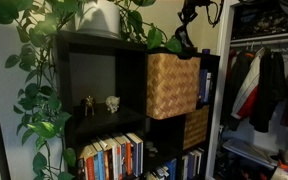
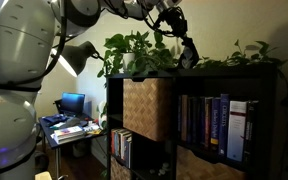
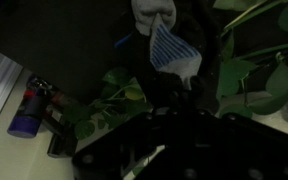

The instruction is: Pull out the top brown basket then remove the black sock from the basket and close push in the brown basket

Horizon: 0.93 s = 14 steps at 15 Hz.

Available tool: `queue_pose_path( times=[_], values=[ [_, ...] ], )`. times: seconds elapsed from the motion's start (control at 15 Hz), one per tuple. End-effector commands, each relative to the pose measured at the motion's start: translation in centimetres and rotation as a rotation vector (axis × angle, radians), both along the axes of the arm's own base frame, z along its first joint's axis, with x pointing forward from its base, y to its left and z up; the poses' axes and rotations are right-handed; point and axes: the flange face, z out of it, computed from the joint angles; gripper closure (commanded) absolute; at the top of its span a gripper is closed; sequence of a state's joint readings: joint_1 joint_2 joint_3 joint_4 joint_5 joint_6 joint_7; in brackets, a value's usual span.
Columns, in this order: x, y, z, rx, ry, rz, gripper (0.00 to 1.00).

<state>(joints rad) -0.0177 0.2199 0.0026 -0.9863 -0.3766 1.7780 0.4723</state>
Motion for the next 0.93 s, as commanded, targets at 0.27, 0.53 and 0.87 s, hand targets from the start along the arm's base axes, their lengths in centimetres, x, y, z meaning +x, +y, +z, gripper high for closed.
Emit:
queue_pose_path(
  times=[0.27,0.53,0.87],
  values=[
    [-0.4,-3.6,-7.1,0.173,0.085,0.054,0.94],
    [-2.0,-4.8,-9.7,0.207,0.091,0.077,0.94],
    [-4.7,-4.8,-11.8,0.224,0.034,0.156,0.68]
  ],
)
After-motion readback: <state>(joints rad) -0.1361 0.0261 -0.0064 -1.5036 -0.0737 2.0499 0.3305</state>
